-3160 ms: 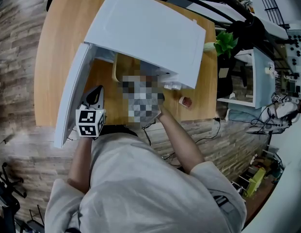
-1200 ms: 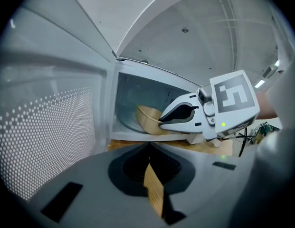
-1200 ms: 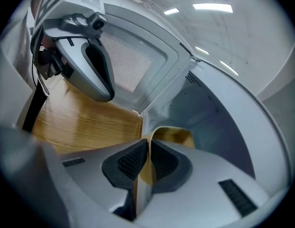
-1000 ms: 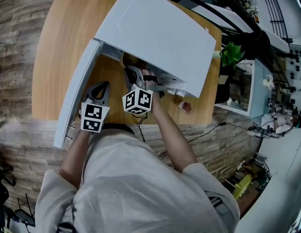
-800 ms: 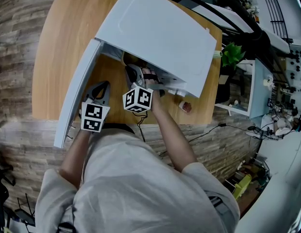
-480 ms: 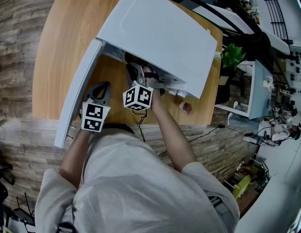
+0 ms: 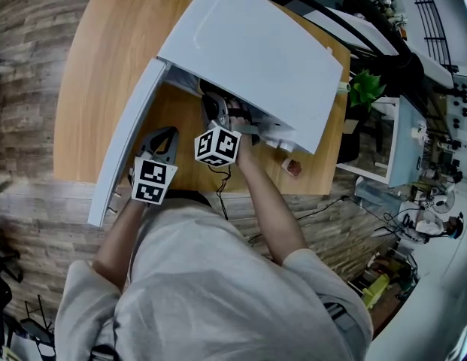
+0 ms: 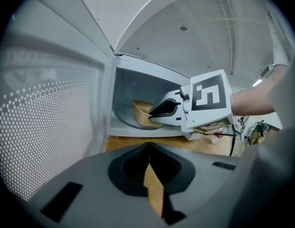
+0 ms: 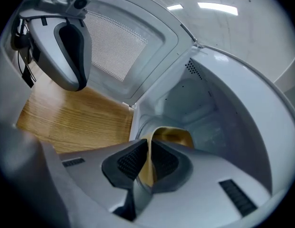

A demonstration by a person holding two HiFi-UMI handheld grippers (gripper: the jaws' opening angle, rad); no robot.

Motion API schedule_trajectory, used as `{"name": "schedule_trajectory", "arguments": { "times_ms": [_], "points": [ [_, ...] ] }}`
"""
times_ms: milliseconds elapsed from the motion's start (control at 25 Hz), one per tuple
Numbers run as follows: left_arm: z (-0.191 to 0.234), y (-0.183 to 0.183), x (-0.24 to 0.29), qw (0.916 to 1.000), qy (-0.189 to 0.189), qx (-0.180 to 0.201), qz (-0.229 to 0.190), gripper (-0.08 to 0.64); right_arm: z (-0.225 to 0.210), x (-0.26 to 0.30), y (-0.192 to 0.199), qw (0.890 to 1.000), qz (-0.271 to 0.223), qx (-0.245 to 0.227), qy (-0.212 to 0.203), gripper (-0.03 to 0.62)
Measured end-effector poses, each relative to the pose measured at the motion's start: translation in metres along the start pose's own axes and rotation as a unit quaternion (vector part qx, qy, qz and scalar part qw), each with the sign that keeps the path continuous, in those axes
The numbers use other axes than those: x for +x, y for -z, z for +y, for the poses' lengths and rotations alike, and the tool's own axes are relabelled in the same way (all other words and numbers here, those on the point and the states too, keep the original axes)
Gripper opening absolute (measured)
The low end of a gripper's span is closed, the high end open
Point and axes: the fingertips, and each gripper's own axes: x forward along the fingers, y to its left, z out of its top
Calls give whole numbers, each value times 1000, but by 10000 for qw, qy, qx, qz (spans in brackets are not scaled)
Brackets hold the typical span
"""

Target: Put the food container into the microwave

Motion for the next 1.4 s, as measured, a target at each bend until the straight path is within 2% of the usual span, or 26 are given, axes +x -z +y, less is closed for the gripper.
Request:
{"name": "schedule_trajectory", "arguments": {
  "times_ms": [840, 1400],
  "points": [
    [-2, 4, 8, 10000, -25, 11, 76, 12, -12, 16, 8, 9997, 140, -114, 133, 35],
    [4, 13, 4, 9996, -215, -86, 130, 12, -22, 27, 3, 9996, 75, -179, 200, 35]
  ]
}}
